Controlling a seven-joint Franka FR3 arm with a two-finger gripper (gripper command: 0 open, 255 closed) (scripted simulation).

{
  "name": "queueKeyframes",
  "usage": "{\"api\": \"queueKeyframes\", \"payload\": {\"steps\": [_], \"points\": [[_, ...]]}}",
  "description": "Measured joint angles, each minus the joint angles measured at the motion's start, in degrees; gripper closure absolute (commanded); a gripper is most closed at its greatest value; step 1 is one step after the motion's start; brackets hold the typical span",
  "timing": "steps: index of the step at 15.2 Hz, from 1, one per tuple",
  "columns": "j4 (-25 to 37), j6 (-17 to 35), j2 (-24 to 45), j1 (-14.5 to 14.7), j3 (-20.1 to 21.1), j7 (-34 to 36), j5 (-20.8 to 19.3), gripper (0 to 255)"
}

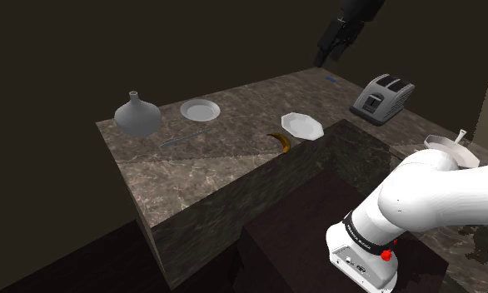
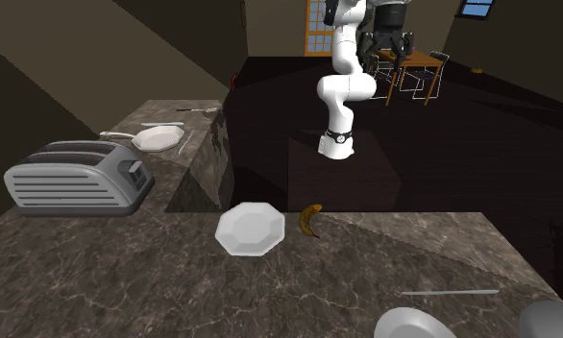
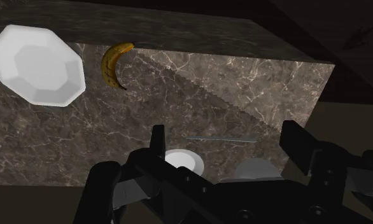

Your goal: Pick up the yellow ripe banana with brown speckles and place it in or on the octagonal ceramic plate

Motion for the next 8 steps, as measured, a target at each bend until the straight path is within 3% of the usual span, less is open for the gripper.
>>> {"api": "queueKeyframes", "payload": {"steps": [2, 8], "points": [[-0.5, 0.7, 0.4, -0.1, -0.3, -0.3, -0.2, 0], [-6.8, 9.7, 4.5, -1.1, -3.0, -2.8, -1.5, 0]]}}
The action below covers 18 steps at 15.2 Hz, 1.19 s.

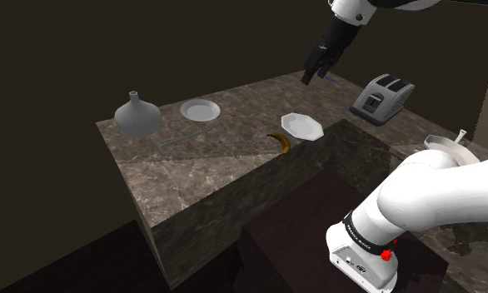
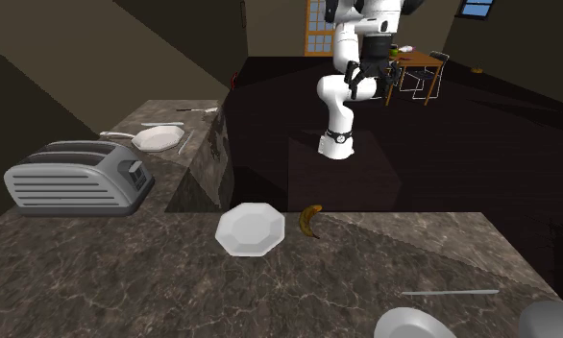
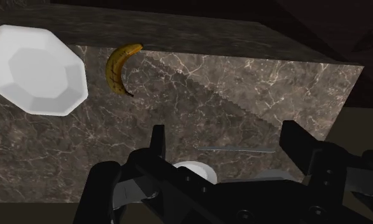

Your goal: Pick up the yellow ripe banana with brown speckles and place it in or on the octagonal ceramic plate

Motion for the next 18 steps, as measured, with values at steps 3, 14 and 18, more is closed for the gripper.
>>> {"api": "queueKeyframes", "payload": {"steps": [3, 14, 18], "points": [[-1.7, 4.5, 3.6, -0.7, -1.9, -1.8, -0.9, 0], [-6.4, 23.4, 20.5, -2.3, -8.1, -7.8, -1.9, 0], [-5.0, 29.4, 29.0, -2.4, -10.4, -10.8, -0.8, 0]]}}
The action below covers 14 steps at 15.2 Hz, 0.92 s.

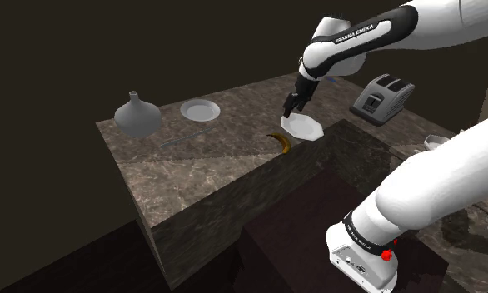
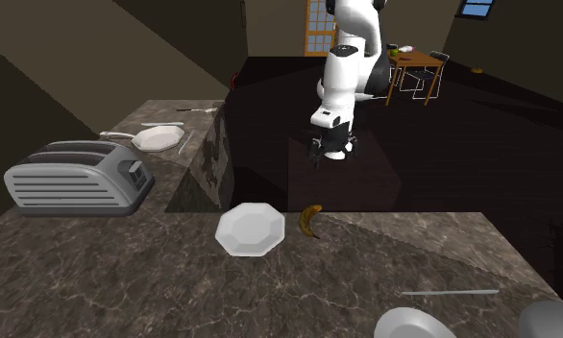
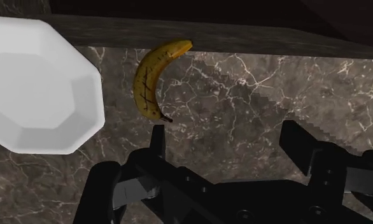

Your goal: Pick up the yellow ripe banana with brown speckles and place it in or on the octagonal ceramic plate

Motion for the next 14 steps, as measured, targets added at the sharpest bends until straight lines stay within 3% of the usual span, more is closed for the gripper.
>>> {"api": "queueKeyframes", "payload": {"steps": [7, 14], "points": [[3.9, 9.6, 15.8, -0.5, -2.7, -6.9, 5.3, 0], [11.9, 14.8, 31.5, -3.5, -1.8, -14.2, 12.6, 0]]}}
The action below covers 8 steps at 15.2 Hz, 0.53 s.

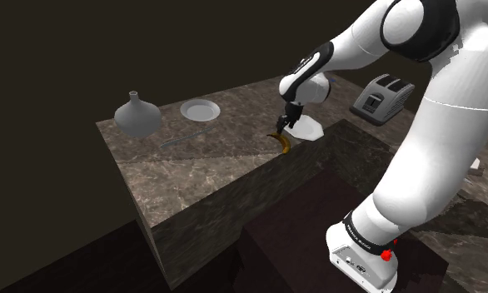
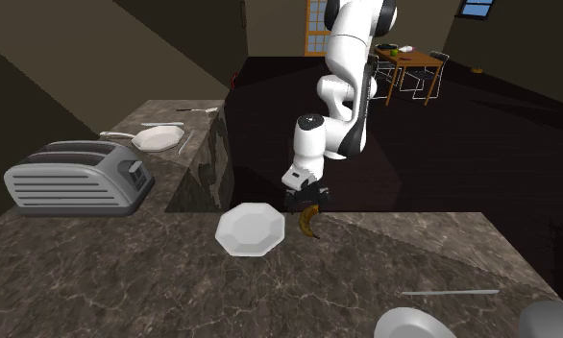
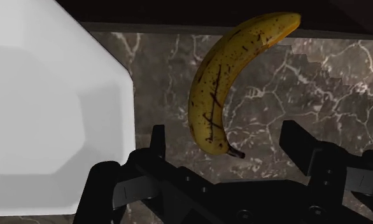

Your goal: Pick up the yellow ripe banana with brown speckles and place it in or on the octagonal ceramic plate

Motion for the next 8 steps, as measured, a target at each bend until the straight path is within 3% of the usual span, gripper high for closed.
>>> {"api": "queueKeyframes", "payload": {"steps": [8], "points": [[1.1, 4.9, 6.4, -1.7, 2.2, -2.6, 3.4, 0]]}}
